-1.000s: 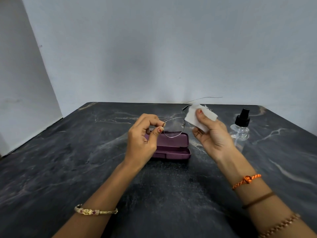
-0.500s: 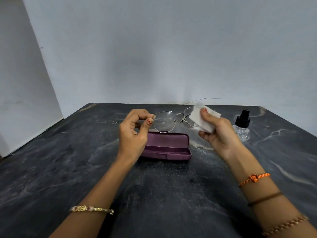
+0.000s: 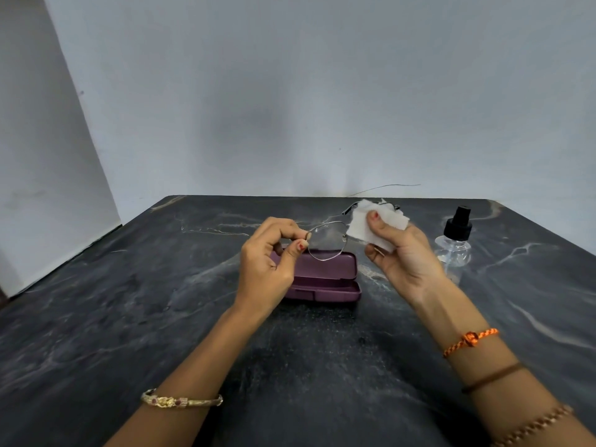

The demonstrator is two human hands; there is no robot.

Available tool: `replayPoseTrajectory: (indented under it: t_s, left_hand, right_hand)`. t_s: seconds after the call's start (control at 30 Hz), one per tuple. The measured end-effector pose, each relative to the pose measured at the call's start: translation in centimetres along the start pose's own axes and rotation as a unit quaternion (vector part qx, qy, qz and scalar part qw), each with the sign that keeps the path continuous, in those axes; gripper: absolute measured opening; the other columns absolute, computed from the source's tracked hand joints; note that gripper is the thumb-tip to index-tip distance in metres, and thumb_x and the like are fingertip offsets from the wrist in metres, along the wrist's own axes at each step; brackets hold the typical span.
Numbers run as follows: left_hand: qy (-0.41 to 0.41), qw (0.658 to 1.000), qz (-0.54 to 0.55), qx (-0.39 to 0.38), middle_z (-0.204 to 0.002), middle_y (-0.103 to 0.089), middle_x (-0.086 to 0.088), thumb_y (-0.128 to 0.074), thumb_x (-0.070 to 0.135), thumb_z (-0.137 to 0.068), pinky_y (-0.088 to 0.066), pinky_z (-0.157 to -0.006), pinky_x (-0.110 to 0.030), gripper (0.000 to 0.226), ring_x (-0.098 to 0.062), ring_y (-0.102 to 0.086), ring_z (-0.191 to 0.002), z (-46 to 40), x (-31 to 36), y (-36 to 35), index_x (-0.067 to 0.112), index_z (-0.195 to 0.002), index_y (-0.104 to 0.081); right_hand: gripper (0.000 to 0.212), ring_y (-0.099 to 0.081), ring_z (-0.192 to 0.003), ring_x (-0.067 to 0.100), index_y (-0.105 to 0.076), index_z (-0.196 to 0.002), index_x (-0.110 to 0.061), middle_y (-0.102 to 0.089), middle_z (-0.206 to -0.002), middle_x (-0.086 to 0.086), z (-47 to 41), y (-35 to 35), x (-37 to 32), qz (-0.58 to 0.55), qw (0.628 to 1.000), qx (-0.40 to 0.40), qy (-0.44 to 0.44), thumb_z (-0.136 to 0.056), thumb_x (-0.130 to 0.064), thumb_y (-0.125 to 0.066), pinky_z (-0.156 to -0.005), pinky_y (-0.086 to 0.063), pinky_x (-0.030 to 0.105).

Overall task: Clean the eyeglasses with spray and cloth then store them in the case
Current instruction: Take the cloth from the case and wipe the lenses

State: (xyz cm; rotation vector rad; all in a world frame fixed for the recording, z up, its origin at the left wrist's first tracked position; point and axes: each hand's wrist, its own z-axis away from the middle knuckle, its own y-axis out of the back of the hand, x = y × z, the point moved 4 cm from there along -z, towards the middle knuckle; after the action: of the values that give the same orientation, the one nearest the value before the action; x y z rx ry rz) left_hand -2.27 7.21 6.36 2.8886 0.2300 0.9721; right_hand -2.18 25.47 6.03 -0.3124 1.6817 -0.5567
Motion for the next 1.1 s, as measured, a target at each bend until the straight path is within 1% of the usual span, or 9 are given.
replayPoseTrajectory:
  t_s: [0.13, 0.23, 0.4, 0.5, 0.67, 0.8, 0.9, 1.0, 1.1]
  left_hand:
    - [0.009, 1.0, 0.014, 0.014, -0.08, -0.057, 0.008, -0.058, 0.004, -0.076, -0.043, -0.059, -0.024, 0.016, -0.005, -0.053, -0.073, -0.5, 0.0, 0.5, 0.02, -0.078, -0.061]
    - [0.025, 0.999, 0.023, 0.022, -0.081, -0.057, 0.008, -0.058, 0.003, -0.079, -0.045, -0.064, -0.019, 0.017, -0.003, -0.053, -0.074, -0.9, -0.2, 1.0, 0.02, -0.08, -0.062]
    - [0.031, 0.999, 0.022, 0.018, -0.079, -0.057, 0.006, -0.059, -0.003, -0.08, -0.044, -0.065, -0.015, 0.018, -0.001, -0.053, -0.073, -0.8, -0.2, 1.0, 0.015, -0.079, -0.063]
    - [-0.005, 1.0, 0.0, -0.027, -0.079, -0.057, 0.007, -0.06, 0.001, -0.076, -0.043, -0.065, -0.013, 0.01, -0.002, -0.053, -0.075, -0.1, 0.3, -0.1, 0.01, -0.078, -0.063]
    - [-0.012, 0.999, -0.01, -0.049, -0.08, -0.057, 0.007, -0.06, 0.002, -0.075, -0.045, -0.067, -0.011, 0.009, -0.003, -0.055, -0.078, 0.4, 0.2, -0.7, 0.009, -0.079, -0.064]
    - [0.01, 1.0, -0.006, -0.01, -0.081, -0.058, 0.007, -0.059, -0.005, -0.077, -0.045, -0.065, -0.02, 0.025, -0.003, -0.055, -0.078, -0.2, -0.4, 0.5, 0.02, -0.077, -0.061]
    - [0.023, 1.0, 0.003, 0.017, -0.082, -0.058, 0.006, -0.059, -0.002, -0.078, -0.046, -0.065, -0.02, 0.029, -0.002, -0.054, -0.077, -0.6, -0.6, 1.1, 0.027, -0.077, -0.06]
    - [0.023, 0.999, 0.008, 0.022, -0.081, -0.057, 0.006, -0.058, 0.0, -0.079, -0.045, -0.066, -0.015, 0.024, 0.001, -0.054, -0.076, -0.8, -0.5, 1.2, 0.024, -0.078, -0.06]
    - [0.015, 1.0, 0.01, 0.0, -0.08, -0.058, 0.006, -0.058, 0.002, -0.077, -0.045, -0.065, -0.016, 0.016, -0.001, -0.054, -0.075, -0.4, -0.1, 0.6, 0.017, -0.078, -0.062]
  right_hand:
    - [0.022, -0.067, -0.06, 0.002, -0.061, -0.085, -0.016, -0.072, -0.062, -0.008, -0.1, 0.1, -0.5, 0.028, 0.999, -0.032, -0.01, -0.064, -0.011, -0.066, -0.048, -0.051, 0.015]
    - [0.004, -0.064, -0.061, 0.004, -0.061, -0.084, -0.015, -0.07, -0.059, -0.01, -0.2, 0.4, -0.7, 0.054, 0.998, -0.016, -0.009, -0.081, -0.013, -0.06, -0.047, -0.048, 0.015]
    - [0.008, -0.063, -0.054, 0.002, -0.06, -0.083, -0.02, -0.069, -0.061, -0.009, -0.2, 0.4, -0.2, 0.027, 0.999, 0.018, -0.01, -0.087, -0.025, -0.055, -0.043, -0.045, 0.016]
    - [0.013, -0.062, -0.059, 0.003, -0.06, -0.087, -0.022, -0.07, -0.063, -0.011, -0.2, 0.8, -0.2, 0.041, 0.998, 0.052, 0.013, -0.079, -0.032, -0.063, -0.05, -0.045, 0.018]
    - [0.033, -0.065, -0.058, 0.001, -0.061, -0.082, -0.018, -0.071, -0.059, -0.01, 0.1, 0.6, -0.3, 0.045, 0.998, 0.017, 0.036, -0.052, -0.017, -0.073, -0.046, -0.047, 0.011]
    - [0.02, -0.07, -0.061, 0.006, -0.061, -0.081, -0.012, -0.073, -0.062, -0.005, 0.0, 0.2, -0.2, 0.032, 0.999, -0.026, 0.023, -0.068, 0.003, -0.065, -0.052, -0.054, 0.017]
    - [0.022, -0.069, -0.064, 0.003, -0.061, -0.088, -0.01, -0.074, -0.064, -0.007, -0.2, 0.1, -0.1, 0.032, 0.999, -0.034, 0.02, -0.068, -0.005, -0.065, -0.053, -0.053, 0.016]
    - [0.005, -0.067, -0.06, 0.002, -0.059, -0.088, -0.012, -0.072, -0.062, -0.008, -0.4, 0.3, 0.0, 0.048, 0.999, -0.007, 0.024, -0.083, -0.012, -0.059, -0.048, -0.05, 0.014]
    - [0.008, -0.064, -0.058, 0.004, -0.06, -0.084, -0.016, -0.07, -0.064, -0.008, -0.4, 0.8, -0.2, 0.041, 0.998, 0.032, 0.035, -0.086, -0.023, -0.057, -0.046, -0.048, 0.015]
